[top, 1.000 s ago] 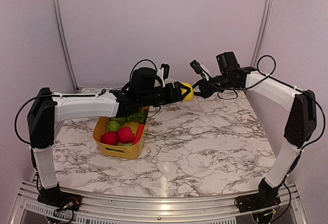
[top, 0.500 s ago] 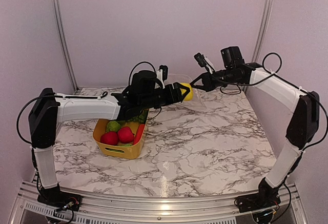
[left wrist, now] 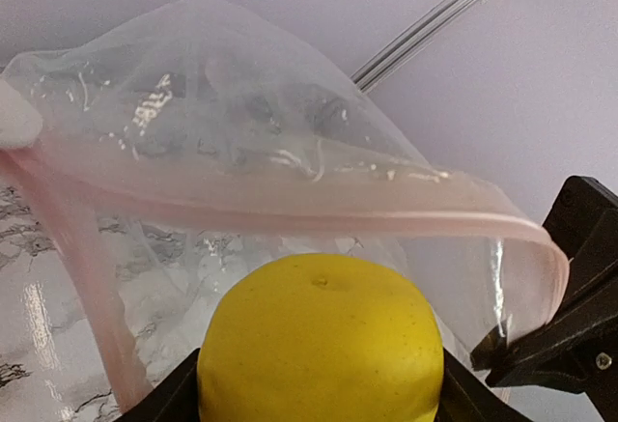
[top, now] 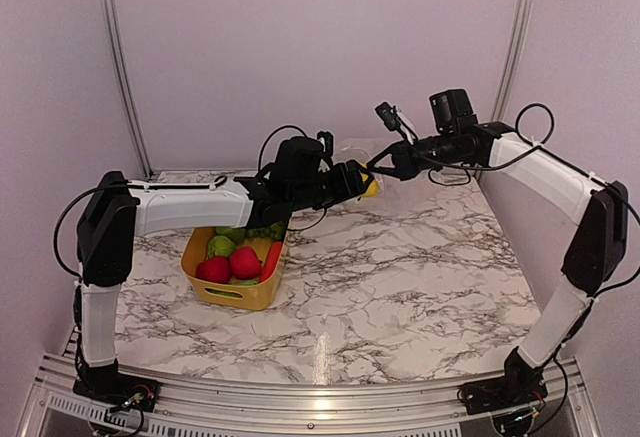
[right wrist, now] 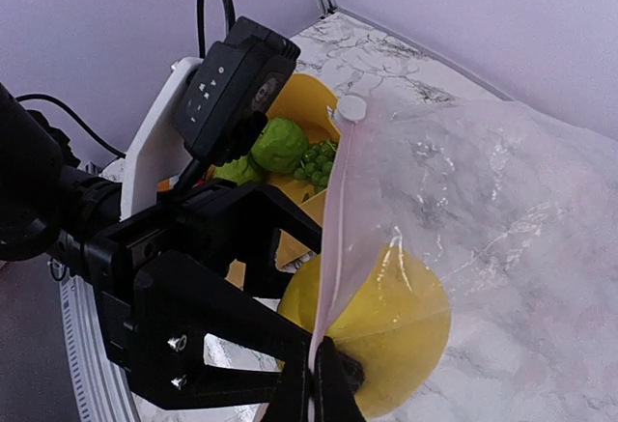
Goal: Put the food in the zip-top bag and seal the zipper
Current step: Place the fake fruit in the zipper food storage bag.
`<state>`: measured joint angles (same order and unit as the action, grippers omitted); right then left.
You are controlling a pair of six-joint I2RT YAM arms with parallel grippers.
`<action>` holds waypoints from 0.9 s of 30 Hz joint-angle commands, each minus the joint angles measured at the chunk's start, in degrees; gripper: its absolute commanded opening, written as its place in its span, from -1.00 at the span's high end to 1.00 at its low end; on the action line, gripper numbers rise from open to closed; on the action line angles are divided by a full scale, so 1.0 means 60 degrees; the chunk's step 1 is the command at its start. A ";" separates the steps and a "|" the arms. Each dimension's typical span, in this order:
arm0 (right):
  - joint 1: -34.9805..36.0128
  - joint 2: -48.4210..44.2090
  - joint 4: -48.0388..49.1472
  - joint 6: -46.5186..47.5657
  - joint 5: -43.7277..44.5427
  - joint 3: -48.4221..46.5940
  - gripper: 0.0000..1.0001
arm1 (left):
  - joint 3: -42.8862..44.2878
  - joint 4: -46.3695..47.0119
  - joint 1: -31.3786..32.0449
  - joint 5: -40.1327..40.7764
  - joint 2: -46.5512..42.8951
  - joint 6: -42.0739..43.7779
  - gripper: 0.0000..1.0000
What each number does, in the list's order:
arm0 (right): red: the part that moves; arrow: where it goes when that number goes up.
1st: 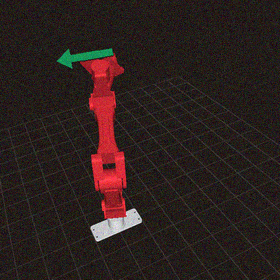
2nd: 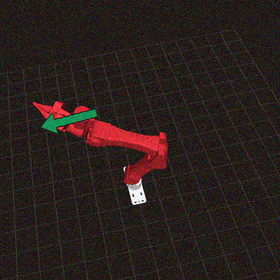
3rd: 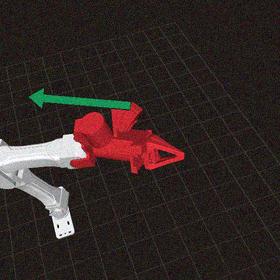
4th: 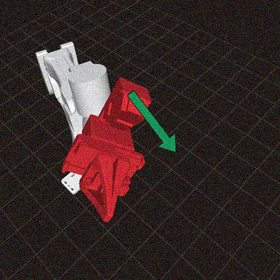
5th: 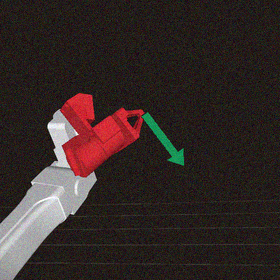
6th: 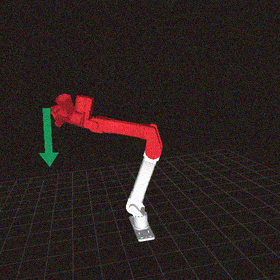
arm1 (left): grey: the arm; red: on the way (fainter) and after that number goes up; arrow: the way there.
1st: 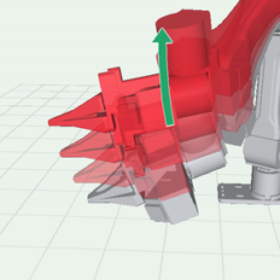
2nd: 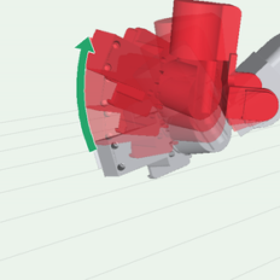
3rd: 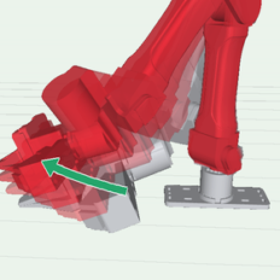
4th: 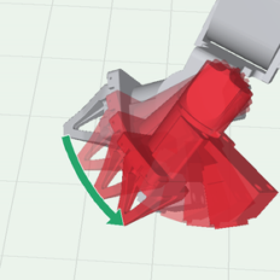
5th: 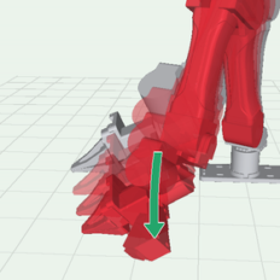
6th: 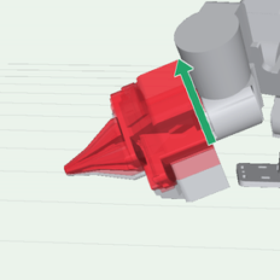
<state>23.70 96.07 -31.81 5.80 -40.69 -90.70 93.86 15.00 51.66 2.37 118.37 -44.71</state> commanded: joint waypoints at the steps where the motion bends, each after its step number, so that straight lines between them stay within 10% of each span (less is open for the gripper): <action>1: 0.0118 -0.0276 -0.0054 -0.0088 -0.0040 0.0047 1.00 | 0.0871 -0.0647 0.0018 0.0147 0.0333 -0.0379 -0.51; 9: 0.0085 -0.0363 0.0050 -0.0245 -0.0005 0.0071 1.00 | 0.1260 -0.1114 0.0009 0.0297 0.0322 -0.0718 -0.95; 27: -0.1154 -0.0307 0.0717 0.0084 0.0642 0.0867 1.00 | -0.0693 0.1005 0.0073 -0.2504 -0.1430 0.0571 -0.86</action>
<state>18.72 94.96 -29.47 3.70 -39.72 -86.04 93.27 15.62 51.77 -3.92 114.65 -46.48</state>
